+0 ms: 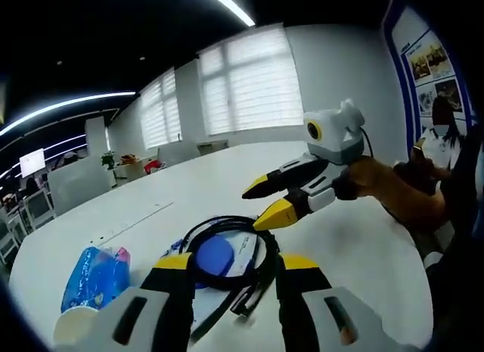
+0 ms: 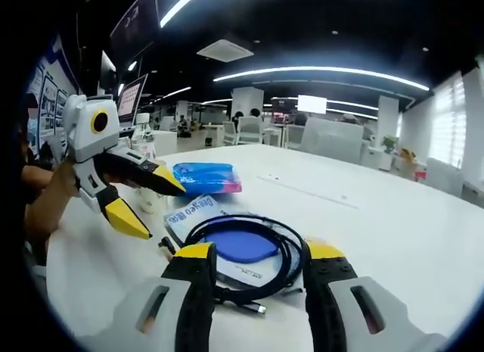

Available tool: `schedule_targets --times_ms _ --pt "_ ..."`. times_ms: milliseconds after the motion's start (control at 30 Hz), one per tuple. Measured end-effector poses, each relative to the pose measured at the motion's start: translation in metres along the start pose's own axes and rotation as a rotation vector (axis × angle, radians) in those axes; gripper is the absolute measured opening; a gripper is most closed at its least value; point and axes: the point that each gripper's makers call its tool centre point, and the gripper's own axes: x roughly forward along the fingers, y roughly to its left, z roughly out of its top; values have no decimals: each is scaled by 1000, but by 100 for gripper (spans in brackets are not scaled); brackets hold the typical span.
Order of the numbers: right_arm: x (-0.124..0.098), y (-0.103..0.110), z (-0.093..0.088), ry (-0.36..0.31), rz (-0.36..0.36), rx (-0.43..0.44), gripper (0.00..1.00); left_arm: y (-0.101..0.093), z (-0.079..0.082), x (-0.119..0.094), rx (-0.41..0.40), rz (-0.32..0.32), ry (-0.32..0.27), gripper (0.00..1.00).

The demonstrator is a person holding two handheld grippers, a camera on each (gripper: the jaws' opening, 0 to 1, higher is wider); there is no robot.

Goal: Arrange the tabletop items into an orderly group along one side of the table until the central work area is clear of visible clutter.

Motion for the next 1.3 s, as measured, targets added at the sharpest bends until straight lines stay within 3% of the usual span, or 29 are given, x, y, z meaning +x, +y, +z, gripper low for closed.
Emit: schedule_targets --times_ms 700,1300 --pt "3 -5 -6 21 -44 -33 41 4 -8 4 -33 30 17 41" --pt "7 -7 -12 35 -45 -12 39 -3 -12 10 -50 32 32 41"
